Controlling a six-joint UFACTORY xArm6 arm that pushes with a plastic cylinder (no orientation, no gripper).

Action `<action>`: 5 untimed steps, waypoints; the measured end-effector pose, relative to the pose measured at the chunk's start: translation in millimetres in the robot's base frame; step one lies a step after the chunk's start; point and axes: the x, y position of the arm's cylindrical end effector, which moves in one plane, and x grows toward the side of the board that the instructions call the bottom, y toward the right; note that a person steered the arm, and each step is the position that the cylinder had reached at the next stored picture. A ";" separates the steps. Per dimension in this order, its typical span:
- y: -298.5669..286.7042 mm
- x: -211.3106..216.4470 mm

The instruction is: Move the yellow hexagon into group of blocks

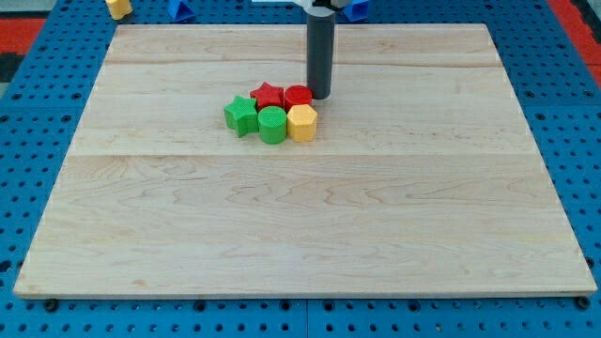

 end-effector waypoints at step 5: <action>5.4 69.5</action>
